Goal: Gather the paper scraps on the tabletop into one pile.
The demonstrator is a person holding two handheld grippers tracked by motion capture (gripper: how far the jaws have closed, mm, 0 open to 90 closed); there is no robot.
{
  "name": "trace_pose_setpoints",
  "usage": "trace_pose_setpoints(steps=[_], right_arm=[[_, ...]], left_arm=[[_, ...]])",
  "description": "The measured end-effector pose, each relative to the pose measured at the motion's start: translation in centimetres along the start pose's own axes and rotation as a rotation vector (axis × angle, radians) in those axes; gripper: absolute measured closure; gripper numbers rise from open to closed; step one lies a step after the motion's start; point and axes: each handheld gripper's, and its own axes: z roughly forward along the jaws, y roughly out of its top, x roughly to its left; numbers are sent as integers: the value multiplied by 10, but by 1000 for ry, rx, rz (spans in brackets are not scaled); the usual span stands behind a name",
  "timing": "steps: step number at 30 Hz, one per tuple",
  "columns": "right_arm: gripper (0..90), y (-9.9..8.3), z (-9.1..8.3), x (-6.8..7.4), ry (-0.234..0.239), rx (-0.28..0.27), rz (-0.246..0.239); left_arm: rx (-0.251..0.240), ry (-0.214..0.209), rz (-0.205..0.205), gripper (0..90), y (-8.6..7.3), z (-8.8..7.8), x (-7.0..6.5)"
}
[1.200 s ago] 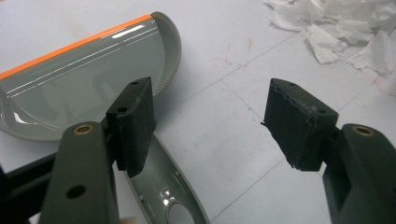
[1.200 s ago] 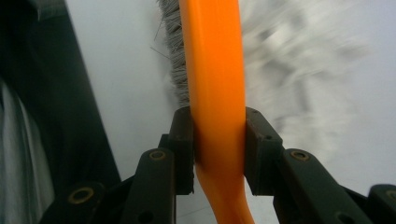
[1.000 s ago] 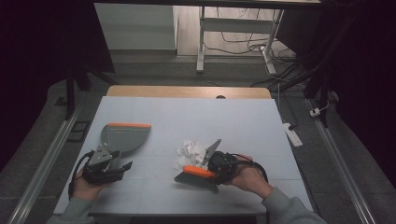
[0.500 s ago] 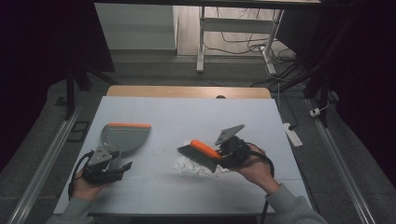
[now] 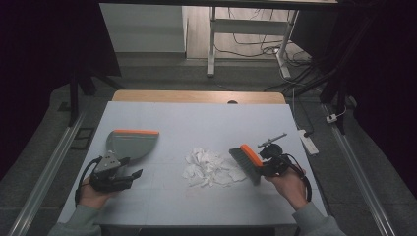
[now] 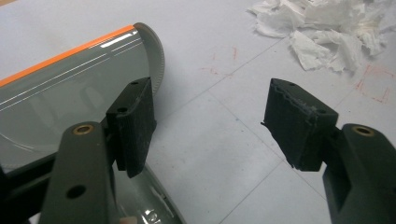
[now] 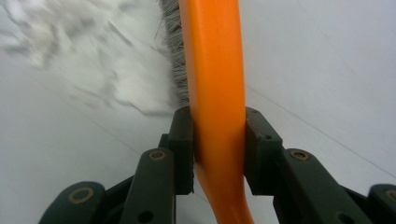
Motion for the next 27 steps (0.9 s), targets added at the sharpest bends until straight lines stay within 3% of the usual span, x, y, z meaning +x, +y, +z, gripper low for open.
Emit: trace_pose_setpoints(steps=[6,10,14,18,27], right_arm=[[676,27,19,27,59,-43,-65],[675,37,16,30,74,-124,-69],[675,29,-7,24,66,-228,-53],[675,18,-27,13,60,-288,-34],[675,-8,-21,-16,55,-314,11]], left_arm=[[1,15,-7,342,0,-1,-2],[4,22,-9,343,-1,-1,-2],[13,27,-7,343,-4,-1,-2],[15,32,-6,344,-4,-2,-4],[23,41,-11,344,-3,2,-5]])
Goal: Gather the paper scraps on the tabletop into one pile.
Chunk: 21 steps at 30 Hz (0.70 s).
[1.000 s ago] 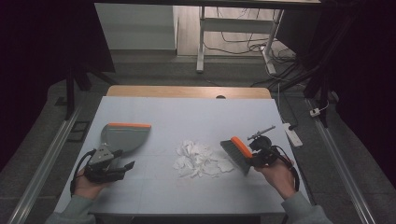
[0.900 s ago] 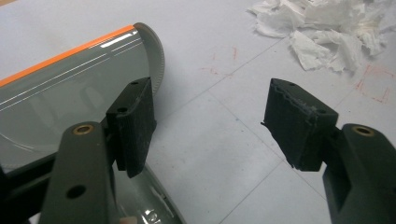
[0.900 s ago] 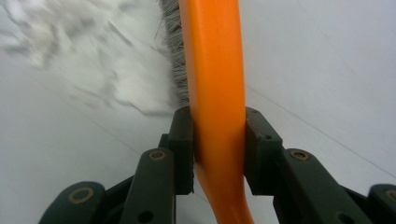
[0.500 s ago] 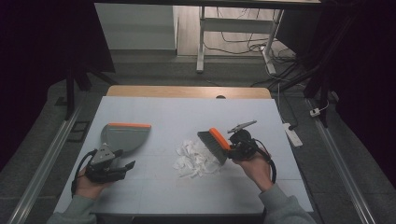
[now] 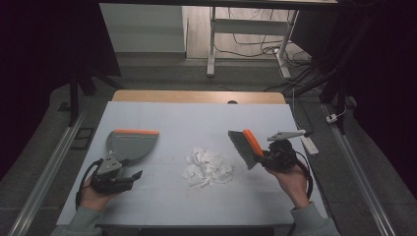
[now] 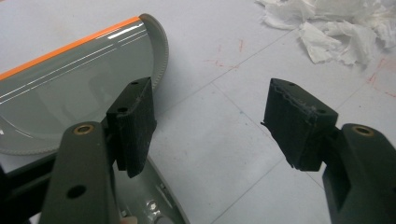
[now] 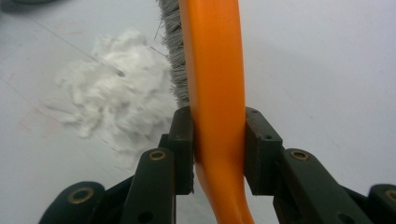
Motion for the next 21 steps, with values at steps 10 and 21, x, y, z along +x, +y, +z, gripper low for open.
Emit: trace_pose_setpoints(steps=[10,21], right_arm=[[675,-43,-6,-26,-2,-66,7],[674,-55,-10,-28,2,-130,-48]], left_arm=[[9,-8,5,340,6,6,-7],[15,-17,5,330,9,11,-9]])
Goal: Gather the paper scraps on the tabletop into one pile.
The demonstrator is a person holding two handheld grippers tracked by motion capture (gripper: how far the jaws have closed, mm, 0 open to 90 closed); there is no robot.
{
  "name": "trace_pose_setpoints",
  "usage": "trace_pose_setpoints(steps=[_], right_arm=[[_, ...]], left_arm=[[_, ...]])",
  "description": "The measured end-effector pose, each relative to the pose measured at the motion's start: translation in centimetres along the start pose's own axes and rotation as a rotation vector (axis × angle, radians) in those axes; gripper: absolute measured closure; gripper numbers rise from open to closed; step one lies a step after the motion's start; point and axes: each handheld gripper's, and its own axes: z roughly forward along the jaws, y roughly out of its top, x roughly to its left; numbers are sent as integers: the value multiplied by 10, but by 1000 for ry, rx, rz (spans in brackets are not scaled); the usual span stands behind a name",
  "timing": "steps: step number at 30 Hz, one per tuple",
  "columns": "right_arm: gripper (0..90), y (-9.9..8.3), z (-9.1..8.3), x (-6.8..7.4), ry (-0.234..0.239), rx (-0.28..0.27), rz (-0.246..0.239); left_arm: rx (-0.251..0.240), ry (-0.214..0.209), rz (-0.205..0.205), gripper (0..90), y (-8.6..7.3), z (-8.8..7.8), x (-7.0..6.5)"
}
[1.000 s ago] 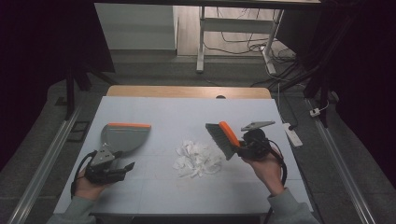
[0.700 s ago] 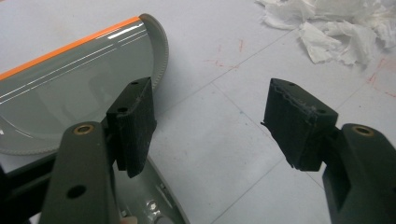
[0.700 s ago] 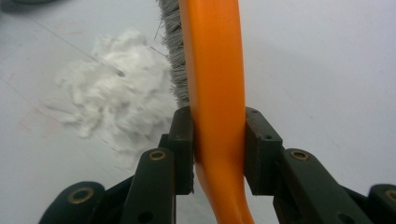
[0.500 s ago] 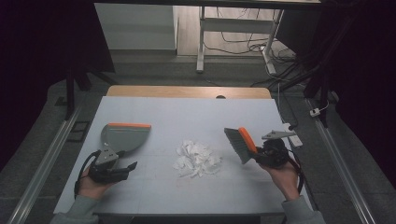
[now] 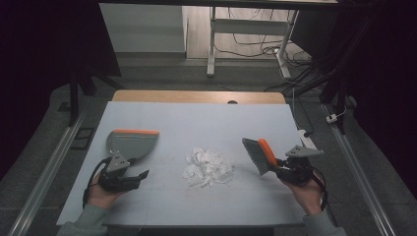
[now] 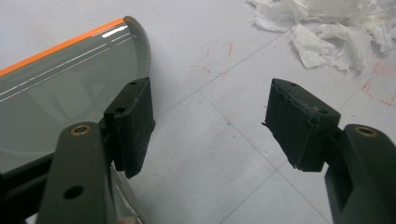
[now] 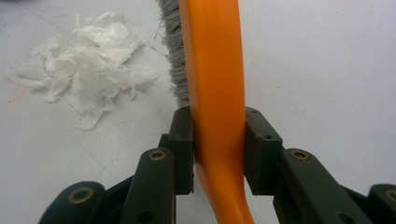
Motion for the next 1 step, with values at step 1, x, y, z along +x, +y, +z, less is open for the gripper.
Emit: trace_pose_setpoints(steps=[1], right_arm=[[674,0,0,0,4,-1,-2]], left_arm=[[-1,0,-1,328,0,0,0]])
